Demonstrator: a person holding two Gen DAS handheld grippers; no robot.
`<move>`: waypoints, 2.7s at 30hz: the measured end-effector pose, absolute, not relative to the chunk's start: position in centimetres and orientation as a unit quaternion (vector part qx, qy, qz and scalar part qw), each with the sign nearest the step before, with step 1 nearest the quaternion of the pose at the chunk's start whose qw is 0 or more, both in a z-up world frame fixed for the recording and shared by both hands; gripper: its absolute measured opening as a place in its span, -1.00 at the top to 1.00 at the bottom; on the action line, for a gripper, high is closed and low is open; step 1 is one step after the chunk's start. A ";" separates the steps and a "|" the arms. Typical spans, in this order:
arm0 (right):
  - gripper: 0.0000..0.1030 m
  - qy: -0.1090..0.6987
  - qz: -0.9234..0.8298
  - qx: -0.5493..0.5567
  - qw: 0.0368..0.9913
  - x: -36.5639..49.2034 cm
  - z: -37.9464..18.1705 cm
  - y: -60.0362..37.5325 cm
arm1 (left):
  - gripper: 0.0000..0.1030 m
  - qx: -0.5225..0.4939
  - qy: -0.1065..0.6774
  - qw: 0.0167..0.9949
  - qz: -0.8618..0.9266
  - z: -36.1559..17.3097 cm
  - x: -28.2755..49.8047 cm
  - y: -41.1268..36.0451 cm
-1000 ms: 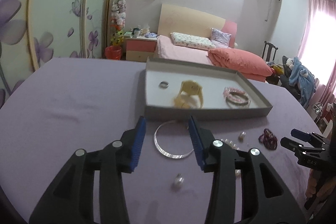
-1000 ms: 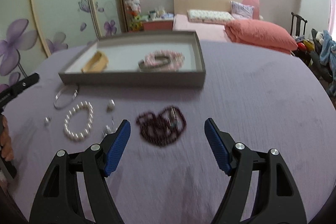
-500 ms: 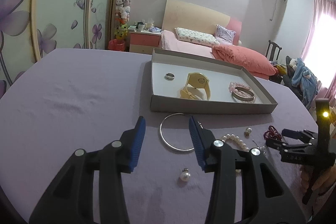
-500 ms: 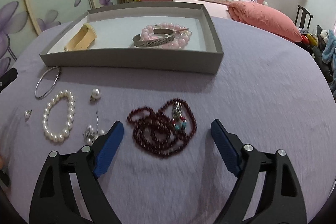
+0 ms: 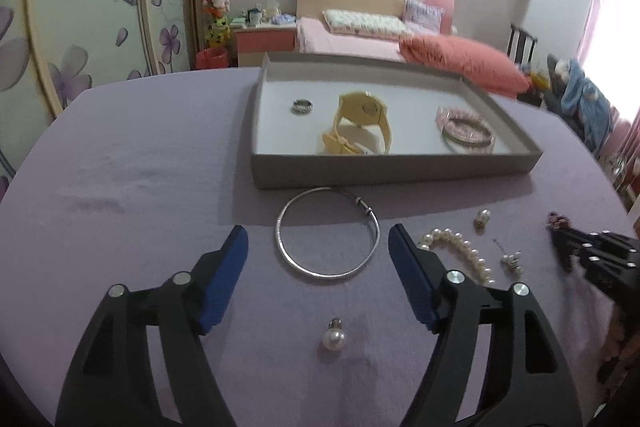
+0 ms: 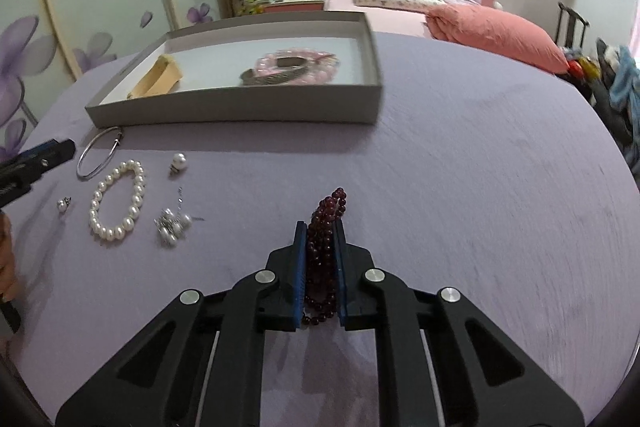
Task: Organize jewelry
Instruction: 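Lift the dark red necklace with the right gripper while the left approaches the silver hoop, then carry the necklace into the grey tray with the right gripper while the left carries the silver hoop there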
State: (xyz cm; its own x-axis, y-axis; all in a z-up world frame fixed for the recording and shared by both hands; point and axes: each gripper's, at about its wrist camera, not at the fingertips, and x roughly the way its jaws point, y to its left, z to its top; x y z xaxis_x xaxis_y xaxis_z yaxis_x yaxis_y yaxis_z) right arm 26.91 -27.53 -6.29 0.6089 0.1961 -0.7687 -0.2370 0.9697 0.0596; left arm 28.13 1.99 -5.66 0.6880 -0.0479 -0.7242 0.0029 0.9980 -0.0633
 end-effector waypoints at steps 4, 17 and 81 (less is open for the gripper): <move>0.75 0.425 0.118 -0.014 0.897 26.5 -6.2 -28.0 | -0.40 -0.012 0.425 0.905 -0.009 -6.8 29.8 1.4; 0.75 0.426 0.124 -0.011 0.896 26.6 -6.3 -28.0 | -0.33 0.015 0.447 0.895 -0.008 -7.9 31.8 0.2; 0.78 0.164 0.178 0.022 0.970 27.6 7.2 -24.7 | -0.33 -0.070 0.187 0.979 -0.033 6.7 24.1 2.5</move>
State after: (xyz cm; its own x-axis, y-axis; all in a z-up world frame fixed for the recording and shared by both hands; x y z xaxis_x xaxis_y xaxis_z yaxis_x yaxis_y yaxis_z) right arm 27.64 -24.67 7.15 0.8829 0.3530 -0.3098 -0.3384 0.9355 0.1017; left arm 24.06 2.46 6.69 0.9280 -0.0904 -0.3615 0.0382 0.9881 -0.1490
